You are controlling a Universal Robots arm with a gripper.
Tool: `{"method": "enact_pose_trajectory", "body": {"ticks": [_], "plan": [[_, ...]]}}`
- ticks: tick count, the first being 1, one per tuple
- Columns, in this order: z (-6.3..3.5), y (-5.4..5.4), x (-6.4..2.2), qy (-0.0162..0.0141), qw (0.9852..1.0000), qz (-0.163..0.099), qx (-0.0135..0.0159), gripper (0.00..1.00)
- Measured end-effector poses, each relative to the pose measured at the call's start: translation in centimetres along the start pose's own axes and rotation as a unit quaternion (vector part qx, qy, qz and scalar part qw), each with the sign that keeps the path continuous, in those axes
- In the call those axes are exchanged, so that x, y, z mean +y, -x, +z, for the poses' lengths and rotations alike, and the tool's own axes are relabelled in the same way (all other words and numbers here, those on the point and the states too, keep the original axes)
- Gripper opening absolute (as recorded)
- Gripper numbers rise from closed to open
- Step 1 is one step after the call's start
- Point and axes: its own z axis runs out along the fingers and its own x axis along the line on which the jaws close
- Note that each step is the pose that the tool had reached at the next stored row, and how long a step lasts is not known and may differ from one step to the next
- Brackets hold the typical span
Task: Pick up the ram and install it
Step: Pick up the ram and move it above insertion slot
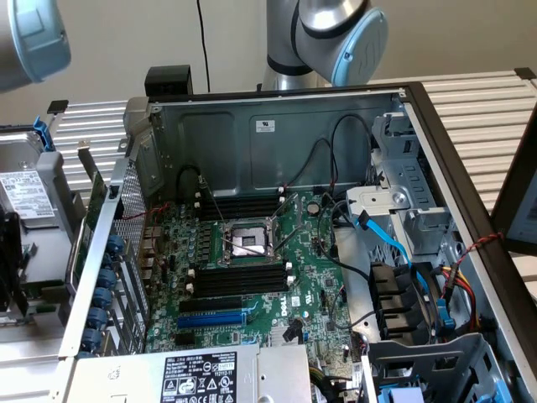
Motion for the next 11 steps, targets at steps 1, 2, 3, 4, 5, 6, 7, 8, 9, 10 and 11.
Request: {"method": "enact_pose_trajectory", "body": {"ticks": [1,2,3,4,5,6,7,8,9,10,11], "plan": [[-0.02,0.0,-0.01,-0.0001,1.0000,0.000,0.0000,0.13],[-0.14,0.0,0.00,-0.0001,1.0000,0.000,0.0003,0.13],[-0.40,0.0,0.00,-0.0001,1.0000,0.000,0.0006,0.13],[-0.78,0.0,0.01,0.0000,1.0000,0.000,0.0009,0.13],[-1.17,0.0,0.02,0.0000,1.0000,0.000,0.0014,0.13],[-1.55,0.0,0.03,0.0001,1.0000,0.000,0.0022,0.13],[-1.91,0.0,0.03,0.0001,1.0000,0.000,0.0029,0.13],[-2.28,0.0,0.04,0.0001,1.0000,0.000,0.0038,0.13],[-2.67,0.0,0.05,0.0001,1.0000,0.000,0.0046,0.13],[-3.10,0.1,0.05,0.0001,1.0000,0.000,0.0051,0.13],[-3.57,0.1,0.06,0.0001,1.0000,0.000,0.0054,0.13]]}}
